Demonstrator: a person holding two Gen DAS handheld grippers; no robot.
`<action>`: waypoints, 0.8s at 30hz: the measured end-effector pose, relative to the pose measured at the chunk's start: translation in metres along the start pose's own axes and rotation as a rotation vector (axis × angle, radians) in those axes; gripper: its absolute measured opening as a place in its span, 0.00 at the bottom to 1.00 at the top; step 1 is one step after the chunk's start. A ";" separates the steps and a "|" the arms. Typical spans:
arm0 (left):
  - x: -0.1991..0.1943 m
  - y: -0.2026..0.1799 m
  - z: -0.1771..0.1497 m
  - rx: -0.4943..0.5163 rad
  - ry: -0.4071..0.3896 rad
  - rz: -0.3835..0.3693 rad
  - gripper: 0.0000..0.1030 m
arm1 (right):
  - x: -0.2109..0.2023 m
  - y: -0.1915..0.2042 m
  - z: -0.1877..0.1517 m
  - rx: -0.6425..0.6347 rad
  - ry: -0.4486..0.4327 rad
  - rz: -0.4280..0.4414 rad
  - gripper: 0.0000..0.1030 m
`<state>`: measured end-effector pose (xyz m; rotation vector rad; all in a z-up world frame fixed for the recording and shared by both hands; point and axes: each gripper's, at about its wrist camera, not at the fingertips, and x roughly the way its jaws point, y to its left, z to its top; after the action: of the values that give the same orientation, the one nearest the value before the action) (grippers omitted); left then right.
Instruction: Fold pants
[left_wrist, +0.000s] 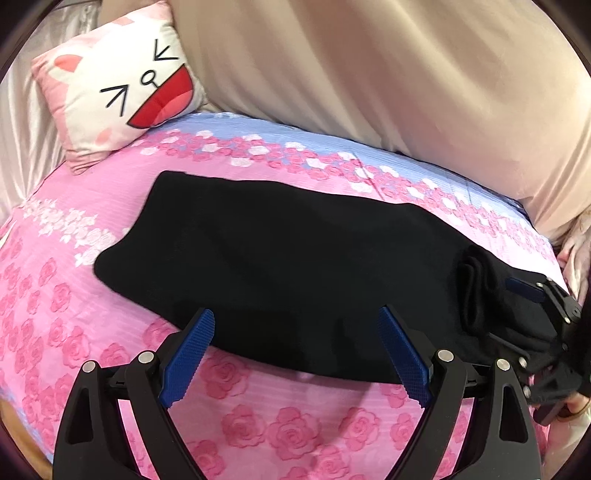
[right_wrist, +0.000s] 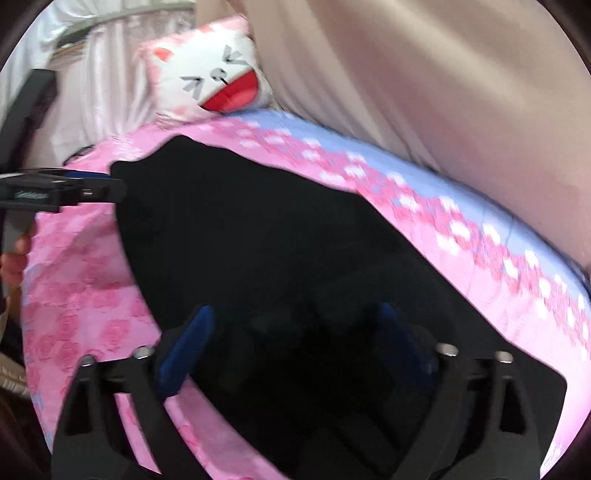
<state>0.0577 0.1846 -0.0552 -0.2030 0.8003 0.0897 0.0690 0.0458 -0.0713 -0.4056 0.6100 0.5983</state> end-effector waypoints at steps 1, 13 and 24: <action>0.002 0.002 0.000 -0.005 0.005 0.007 0.85 | 0.004 0.004 0.000 -0.027 0.015 -0.035 0.89; 0.004 0.000 0.001 -0.004 0.023 0.026 0.85 | -0.017 -0.108 -0.010 0.550 -0.144 0.192 0.22; 0.017 -0.016 0.012 0.018 0.032 0.031 0.85 | -0.169 -0.219 -0.110 1.052 -0.698 0.182 0.22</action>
<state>0.0803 0.1719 -0.0571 -0.1752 0.8355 0.1085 0.0500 -0.2445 -0.0076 0.8312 0.2169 0.4719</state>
